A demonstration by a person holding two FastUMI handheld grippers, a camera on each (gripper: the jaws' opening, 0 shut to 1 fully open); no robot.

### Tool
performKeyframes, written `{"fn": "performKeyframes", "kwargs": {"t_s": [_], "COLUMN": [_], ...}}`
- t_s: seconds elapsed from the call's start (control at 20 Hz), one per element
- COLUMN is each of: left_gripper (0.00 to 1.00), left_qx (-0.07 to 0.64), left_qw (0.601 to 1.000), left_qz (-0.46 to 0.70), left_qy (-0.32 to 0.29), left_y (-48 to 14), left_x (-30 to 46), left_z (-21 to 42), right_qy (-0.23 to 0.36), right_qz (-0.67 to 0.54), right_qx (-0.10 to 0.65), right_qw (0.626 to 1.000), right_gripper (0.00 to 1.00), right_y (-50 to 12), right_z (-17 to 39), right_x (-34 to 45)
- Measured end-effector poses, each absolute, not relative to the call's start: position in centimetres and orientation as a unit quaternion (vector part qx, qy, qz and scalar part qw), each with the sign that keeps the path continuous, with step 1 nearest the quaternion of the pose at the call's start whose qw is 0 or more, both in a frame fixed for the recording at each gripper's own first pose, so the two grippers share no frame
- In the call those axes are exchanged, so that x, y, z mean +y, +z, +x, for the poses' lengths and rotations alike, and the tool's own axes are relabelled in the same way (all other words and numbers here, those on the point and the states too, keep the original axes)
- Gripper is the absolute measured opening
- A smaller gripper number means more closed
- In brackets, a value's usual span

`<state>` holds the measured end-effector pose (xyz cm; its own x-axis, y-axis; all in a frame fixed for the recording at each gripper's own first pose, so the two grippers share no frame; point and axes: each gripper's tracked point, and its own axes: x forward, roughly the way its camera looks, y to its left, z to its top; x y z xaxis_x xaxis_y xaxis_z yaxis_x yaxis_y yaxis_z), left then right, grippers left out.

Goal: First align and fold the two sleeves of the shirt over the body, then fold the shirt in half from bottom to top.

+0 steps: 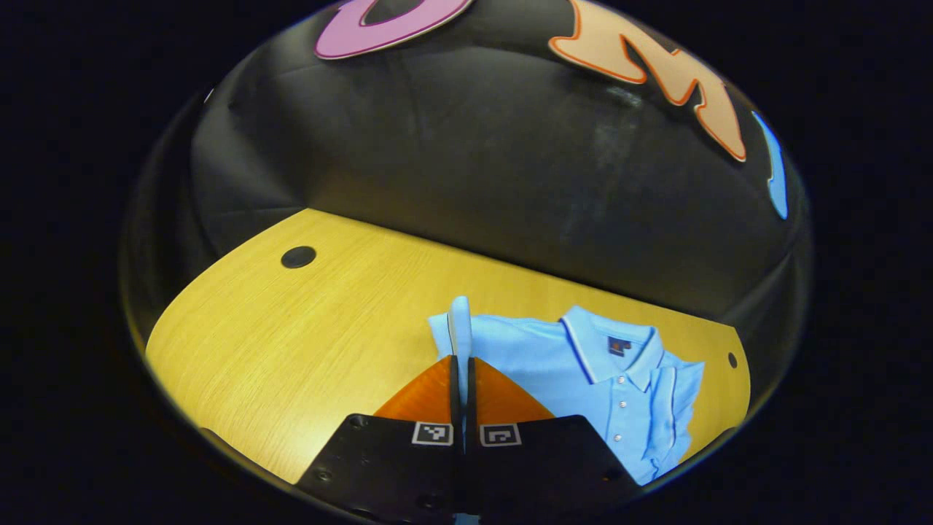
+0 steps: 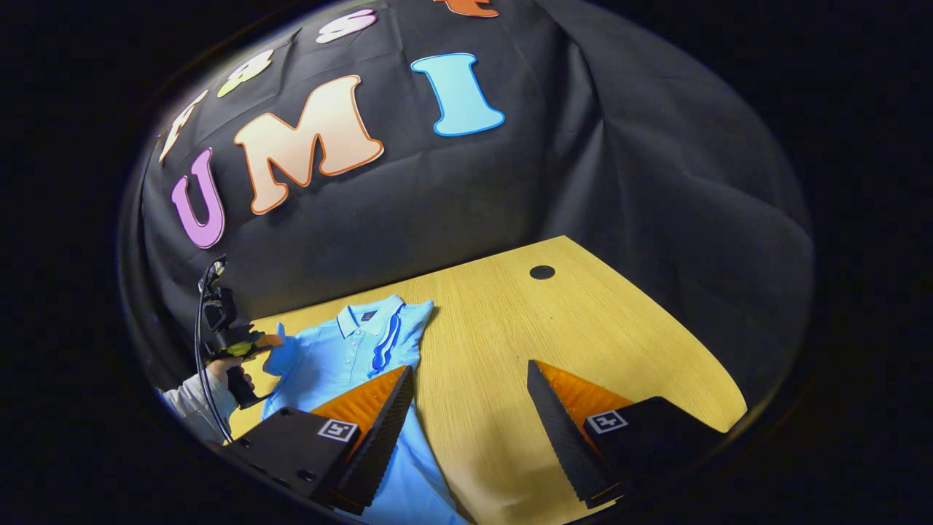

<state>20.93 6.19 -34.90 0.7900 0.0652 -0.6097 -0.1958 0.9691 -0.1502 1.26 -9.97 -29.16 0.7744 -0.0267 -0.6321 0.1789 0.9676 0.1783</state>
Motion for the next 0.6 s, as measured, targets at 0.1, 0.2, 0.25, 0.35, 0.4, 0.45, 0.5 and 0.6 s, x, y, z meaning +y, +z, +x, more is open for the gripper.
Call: {"fn": "performKeyframes", "kwargs": {"t_s": [0.1, 0.2, 0.25, 0.35, 0.4, 0.45, 0.5, 0.6], "left_gripper": [0.0, 0.0, 0.0, 0.0, 0.0, 0.0, 0.0, 0.0], "left_qx": [0.313, 0.317, 0.318, 0.322, 0.326, 0.33, 0.334, 0.345], "left_qw": [0.944, 0.944, 0.944, 0.943, 0.941, 0.94, 0.939, 0.936], "left_qz": [-0.095, -0.089, -0.088, -0.085, -0.084, -0.082, -0.079, -0.07], "left_qy": [0.049, 0.032, 0.026, 0.015, 0.011, 0.007, 0.004, 0.0], "left_y": [-34.3, -34.3, -34.6, -35.3, -35.6, -36.0, -36.6, -37.6], "left_x": [4.3, 2.3, 1.3, -0.4, -1.0, -1.7, -2.3, -3.2], "left_z": [21.1, 21.0, 21.2, 21.0, 20.9, 20.9, 20.8, 20.5], "right_qy": [-0.056, -0.057, -0.056, -0.054, -0.053, -0.052, -0.052, -0.05], "right_qz": [0.117, 0.12, 0.12, 0.117, 0.115, 0.114, 0.113, 0.112], "right_qx": [0.33, 0.33, 0.329, 0.33, 0.332, 0.334, 0.334, 0.335], "right_qw": [0.935, 0.935, 0.935, 0.935, 0.935, 0.934, 0.934, 0.934], "right_gripper": [0.97, 0.98, 0.97, 0.97, 0.97, 0.97, 0.97, 0.98], "right_y": [-29.1, -29.0, -28.8, -28.5, -28.5, -28.4, -28.4, -28.5], "right_z": [0.9, 0.6, 0.4, 0.1, -0.1, -0.2, -0.4, -0.4], "right_x": [-10.3, -10.4, -10.5, -10.7, -10.7, -10.7, -10.7, -10.5]}}
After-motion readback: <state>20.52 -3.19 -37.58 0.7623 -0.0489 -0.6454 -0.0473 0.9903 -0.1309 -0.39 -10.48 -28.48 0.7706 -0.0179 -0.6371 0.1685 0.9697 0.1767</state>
